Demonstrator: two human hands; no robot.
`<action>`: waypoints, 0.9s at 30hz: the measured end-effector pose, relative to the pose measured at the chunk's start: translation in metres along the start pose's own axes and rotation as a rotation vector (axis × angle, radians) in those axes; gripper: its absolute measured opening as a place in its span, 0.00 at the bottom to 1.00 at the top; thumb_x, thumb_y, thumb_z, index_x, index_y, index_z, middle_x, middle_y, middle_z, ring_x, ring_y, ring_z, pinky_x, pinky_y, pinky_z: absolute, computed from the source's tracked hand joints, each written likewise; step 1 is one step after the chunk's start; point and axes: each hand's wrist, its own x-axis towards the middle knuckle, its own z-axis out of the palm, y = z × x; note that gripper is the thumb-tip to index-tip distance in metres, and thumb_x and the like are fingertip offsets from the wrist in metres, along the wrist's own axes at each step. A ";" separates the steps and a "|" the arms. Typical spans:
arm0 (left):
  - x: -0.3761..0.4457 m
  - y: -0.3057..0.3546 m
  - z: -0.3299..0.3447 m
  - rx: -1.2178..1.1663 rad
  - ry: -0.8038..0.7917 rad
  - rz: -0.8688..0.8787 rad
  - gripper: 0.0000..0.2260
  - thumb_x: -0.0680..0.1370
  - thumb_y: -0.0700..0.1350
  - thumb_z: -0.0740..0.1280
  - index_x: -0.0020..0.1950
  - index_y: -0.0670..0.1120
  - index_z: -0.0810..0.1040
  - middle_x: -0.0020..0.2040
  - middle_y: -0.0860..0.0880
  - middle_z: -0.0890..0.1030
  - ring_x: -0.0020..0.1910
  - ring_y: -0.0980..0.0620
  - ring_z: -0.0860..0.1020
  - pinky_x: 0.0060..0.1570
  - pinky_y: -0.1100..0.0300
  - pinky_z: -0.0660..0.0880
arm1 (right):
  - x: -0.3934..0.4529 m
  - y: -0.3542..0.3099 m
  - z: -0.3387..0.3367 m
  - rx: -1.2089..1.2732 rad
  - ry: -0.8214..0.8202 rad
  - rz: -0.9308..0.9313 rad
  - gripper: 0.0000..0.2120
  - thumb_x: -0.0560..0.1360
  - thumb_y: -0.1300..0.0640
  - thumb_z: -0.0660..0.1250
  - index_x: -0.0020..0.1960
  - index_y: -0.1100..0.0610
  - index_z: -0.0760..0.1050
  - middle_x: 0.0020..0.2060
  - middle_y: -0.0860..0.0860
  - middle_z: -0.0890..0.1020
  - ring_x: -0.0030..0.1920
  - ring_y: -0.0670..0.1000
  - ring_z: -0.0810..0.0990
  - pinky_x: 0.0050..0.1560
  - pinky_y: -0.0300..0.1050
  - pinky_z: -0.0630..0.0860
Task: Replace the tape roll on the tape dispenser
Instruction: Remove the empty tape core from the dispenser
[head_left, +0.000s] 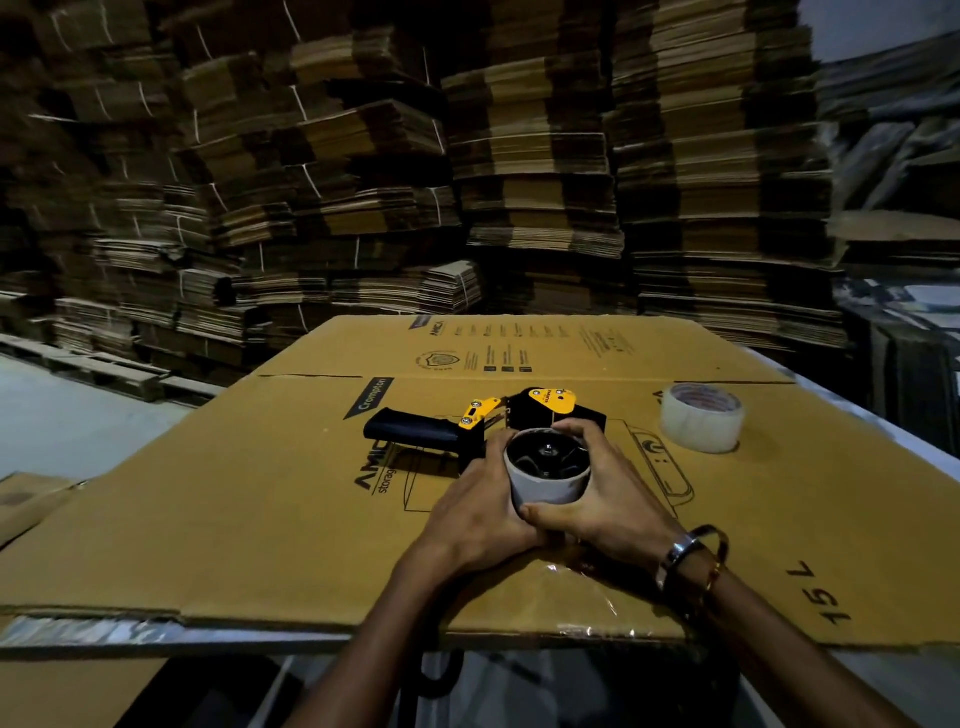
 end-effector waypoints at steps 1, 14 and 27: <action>0.000 0.001 0.000 -0.001 0.001 -0.003 0.48 0.59 0.67 0.71 0.73 0.58 0.52 0.66 0.52 0.73 0.63 0.51 0.73 0.60 0.49 0.76 | 0.001 0.001 0.000 0.018 -0.005 0.008 0.43 0.54 0.38 0.77 0.65 0.37 0.62 0.59 0.46 0.75 0.61 0.46 0.76 0.61 0.47 0.77; -0.004 0.007 -0.003 -0.048 0.007 -0.036 0.49 0.59 0.64 0.76 0.72 0.60 0.52 0.66 0.54 0.74 0.62 0.53 0.74 0.61 0.49 0.76 | 0.001 -0.008 0.000 0.022 -0.055 0.088 0.56 0.63 0.48 0.82 0.79 0.44 0.48 0.71 0.49 0.69 0.71 0.52 0.69 0.69 0.52 0.70; -0.001 0.000 0.001 -0.061 0.004 -0.011 0.49 0.59 0.65 0.75 0.72 0.61 0.52 0.66 0.55 0.73 0.64 0.54 0.74 0.61 0.49 0.76 | -0.005 -0.005 0.006 -0.043 0.063 0.023 0.47 0.53 0.35 0.74 0.70 0.39 0.62 0.61 0.46 0.76 0.63 0.49 0.74 0.62 0.52 0.77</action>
